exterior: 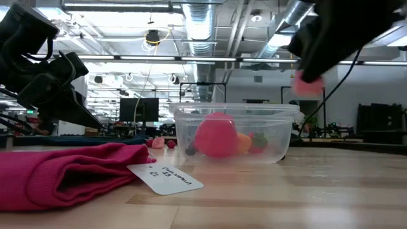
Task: Pick and placing Produce into tupperware
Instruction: Put the pink peach into the transparent bin
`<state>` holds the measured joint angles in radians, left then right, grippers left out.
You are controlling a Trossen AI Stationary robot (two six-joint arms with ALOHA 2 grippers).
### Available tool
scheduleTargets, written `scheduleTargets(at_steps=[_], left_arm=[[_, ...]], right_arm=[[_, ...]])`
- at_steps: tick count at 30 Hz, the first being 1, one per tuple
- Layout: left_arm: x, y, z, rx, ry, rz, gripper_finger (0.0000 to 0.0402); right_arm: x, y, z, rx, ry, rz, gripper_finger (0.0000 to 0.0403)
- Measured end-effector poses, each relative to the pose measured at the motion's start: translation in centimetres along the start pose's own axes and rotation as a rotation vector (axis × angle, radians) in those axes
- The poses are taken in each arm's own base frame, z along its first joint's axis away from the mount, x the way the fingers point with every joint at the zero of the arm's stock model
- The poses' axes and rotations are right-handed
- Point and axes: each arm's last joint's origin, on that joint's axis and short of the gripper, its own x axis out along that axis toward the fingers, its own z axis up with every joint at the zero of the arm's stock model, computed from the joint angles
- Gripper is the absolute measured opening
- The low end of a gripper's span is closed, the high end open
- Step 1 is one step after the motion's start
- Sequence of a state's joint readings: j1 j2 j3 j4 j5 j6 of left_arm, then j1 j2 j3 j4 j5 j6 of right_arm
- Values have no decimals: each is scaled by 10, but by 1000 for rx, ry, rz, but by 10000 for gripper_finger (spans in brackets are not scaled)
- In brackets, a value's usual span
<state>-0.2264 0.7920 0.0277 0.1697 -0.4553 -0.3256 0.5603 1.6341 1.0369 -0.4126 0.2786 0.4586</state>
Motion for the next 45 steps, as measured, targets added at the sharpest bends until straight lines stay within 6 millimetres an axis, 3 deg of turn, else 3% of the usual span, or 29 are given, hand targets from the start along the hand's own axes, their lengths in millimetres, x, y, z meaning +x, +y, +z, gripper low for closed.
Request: scheduleTargets(at_steps=[9,20,34,45], left_arm=[[0,0,0,0,0,0,145],[0,0,0,0,0,0,145],[0,0,0,0,0,0,145],[0,0,0,0,0,0,145]], right_arm=[[9,-47,22,2,-21,-127,94],[17,-93,33,80,-17,-232,116],[16,-78,35,84,-67,-170,238],[10,-37,25,58,-77,-88,232]])
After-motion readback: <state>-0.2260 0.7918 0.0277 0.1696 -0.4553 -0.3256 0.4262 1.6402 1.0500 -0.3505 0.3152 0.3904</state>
